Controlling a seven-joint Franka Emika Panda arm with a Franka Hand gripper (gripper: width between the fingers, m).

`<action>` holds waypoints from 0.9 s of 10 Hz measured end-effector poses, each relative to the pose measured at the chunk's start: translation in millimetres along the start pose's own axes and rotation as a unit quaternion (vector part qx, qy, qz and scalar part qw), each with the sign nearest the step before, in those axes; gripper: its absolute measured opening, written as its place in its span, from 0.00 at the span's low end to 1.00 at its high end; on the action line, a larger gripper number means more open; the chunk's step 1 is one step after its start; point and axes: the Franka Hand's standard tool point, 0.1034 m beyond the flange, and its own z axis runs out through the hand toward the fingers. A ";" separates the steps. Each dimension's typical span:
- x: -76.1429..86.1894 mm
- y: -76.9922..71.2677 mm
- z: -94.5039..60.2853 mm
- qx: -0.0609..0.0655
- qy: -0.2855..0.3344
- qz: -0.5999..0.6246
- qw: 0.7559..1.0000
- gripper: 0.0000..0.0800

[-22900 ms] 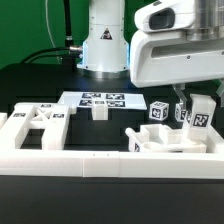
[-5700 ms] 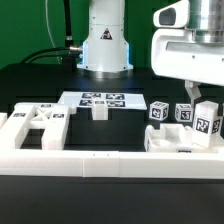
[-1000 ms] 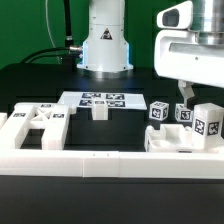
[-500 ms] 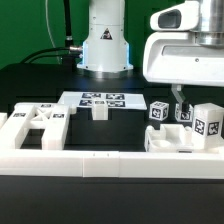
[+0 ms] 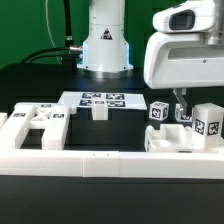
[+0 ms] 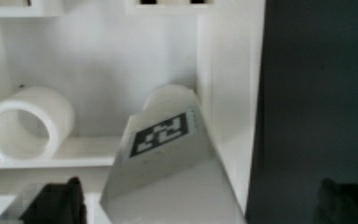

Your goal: Assemble chair

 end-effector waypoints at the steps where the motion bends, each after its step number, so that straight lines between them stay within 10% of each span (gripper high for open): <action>1: 0.0 0.7 0.2 0.000 0.000 -0.028 1.000 0.81; 5: 0.2 2.7 0.1 -0.001 0.000 -0.042 0.999 0.36; 9: -0.3 3.6 0.6 0.000 -0.001 0.010 1.000 0.36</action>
Offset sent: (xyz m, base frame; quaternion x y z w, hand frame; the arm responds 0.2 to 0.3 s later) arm 0.0000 0.0000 0.0000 0.0000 0.0000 0.0000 1.0000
